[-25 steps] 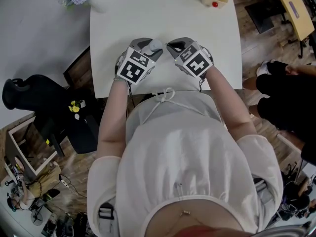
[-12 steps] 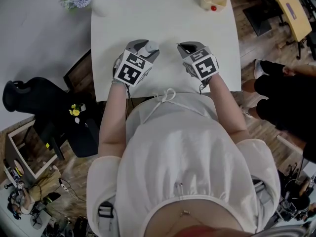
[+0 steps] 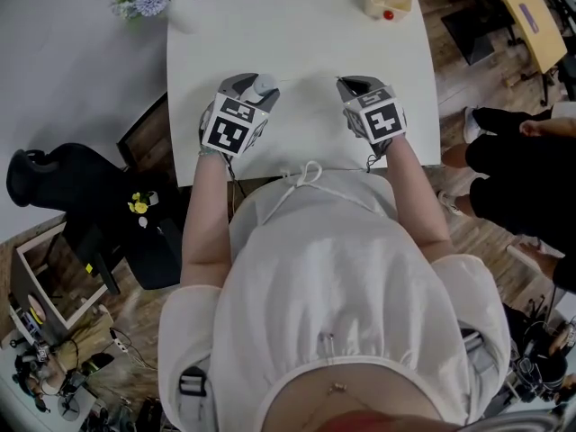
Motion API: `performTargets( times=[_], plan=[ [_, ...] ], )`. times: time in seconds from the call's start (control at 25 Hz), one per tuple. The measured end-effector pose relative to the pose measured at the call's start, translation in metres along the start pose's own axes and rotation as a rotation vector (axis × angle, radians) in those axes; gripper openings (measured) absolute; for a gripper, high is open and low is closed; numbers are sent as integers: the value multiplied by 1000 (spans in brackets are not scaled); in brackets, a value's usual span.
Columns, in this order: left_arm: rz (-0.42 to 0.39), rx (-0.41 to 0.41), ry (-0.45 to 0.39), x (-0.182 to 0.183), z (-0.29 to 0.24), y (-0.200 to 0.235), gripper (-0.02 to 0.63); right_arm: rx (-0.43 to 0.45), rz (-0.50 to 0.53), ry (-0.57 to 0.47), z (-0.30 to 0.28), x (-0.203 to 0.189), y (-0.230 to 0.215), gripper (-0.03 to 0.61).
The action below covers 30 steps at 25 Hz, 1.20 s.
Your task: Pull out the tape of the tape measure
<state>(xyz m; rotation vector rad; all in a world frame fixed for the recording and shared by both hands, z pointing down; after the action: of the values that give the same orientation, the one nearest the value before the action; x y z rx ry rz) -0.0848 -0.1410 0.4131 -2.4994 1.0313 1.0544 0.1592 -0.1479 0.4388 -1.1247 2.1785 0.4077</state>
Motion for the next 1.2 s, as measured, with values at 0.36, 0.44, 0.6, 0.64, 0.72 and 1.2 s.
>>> performTargets(
  times=[0.36, 0.44, 0.6, 0.64, 0.72, 1.2],
  plan=[
    [25, -16, -24, -3, 3, -1, 227, -24, 4, -6, 3, 0, -4, 8],
    [29, -4, -17, -5, 3, 1, 227, -42, 5, 5, 3, -1, -6, 8],
    [48, 45, -2, -14, 10, 12, 227, -80, -16, 8, 4, -10, -20, 8],
    [64, 46, -9, -16, 12, 15, 227, -82, -24, 2, 4, -12, -24, 8],
    [92, 41, -25, -18, 14, 16, 227, -81, -33, -8, 5, -14, -27, 8],
    [56, 82, 18, -25, 10, 16, 227, -144, -37, 51, 6, -20, -40, 8]
  ],
)
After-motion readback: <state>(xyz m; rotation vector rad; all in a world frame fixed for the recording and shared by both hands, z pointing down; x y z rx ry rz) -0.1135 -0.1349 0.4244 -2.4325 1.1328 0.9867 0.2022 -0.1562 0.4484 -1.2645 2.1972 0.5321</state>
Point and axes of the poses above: the fingertips, and each gripper's own axes: z backward along the fingers, y to its left, x out of its top, the point moved 10 cm from there along z, backward along the fingers, and after that the axes turned 4 degrees about -x, right-handed, at the moved point
